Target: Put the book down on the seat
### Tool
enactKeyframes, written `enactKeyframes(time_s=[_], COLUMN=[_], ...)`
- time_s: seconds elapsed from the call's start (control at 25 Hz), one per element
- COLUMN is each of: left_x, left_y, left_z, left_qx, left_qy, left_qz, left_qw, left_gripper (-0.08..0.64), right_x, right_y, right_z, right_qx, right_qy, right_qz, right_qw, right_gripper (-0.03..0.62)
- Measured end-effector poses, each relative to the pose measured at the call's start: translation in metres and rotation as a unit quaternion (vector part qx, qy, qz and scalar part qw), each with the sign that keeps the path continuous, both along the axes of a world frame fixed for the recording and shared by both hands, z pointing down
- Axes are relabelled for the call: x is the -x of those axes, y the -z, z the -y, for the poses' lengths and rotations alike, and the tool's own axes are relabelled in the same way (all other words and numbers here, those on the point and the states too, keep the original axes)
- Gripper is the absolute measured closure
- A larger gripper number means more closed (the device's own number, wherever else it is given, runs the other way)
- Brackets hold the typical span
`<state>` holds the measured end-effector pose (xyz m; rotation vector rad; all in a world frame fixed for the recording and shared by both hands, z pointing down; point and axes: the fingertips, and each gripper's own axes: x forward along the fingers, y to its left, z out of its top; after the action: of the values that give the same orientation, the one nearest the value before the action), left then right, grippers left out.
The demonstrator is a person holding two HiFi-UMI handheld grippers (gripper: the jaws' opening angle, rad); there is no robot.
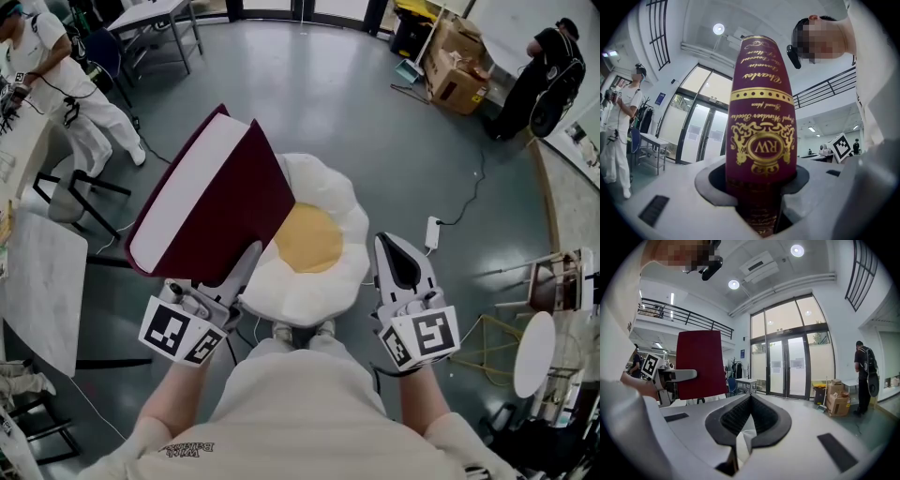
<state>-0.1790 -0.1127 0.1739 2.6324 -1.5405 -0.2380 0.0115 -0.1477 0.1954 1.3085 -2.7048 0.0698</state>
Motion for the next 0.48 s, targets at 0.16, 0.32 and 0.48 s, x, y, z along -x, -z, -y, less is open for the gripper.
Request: enactKeyframes(time_s=[0.16,0.32,0.48], left_x=[-0.013,-0.019,-0.025], left_y=[-0.014,-0.037,-0.07], left_z=[0.014,0.035,0.062], left_qx=[0.01,0.034,0.046], left_qy=[0.006,0.019,0.029], left_qz=[0.005,0.017,0.046], left_qw=[0.9999,0.9991,0.9974], left_gripper=[0.341,0.341,0.341], right_x=[-0.017,-0.03,-0.043], right_y=[-0.012,-0.027,-0.043], right_z=[0.005,0.01,0.018], right_qx=[0.013,0.032,0.053], right_qy=[-0.003,-0.005,-0.008], right_qz=[-0.003,-0.008,-0.006], right_qw=[1.0,0.999,0.999], right_gripper=[0.593,0.594,0.594])
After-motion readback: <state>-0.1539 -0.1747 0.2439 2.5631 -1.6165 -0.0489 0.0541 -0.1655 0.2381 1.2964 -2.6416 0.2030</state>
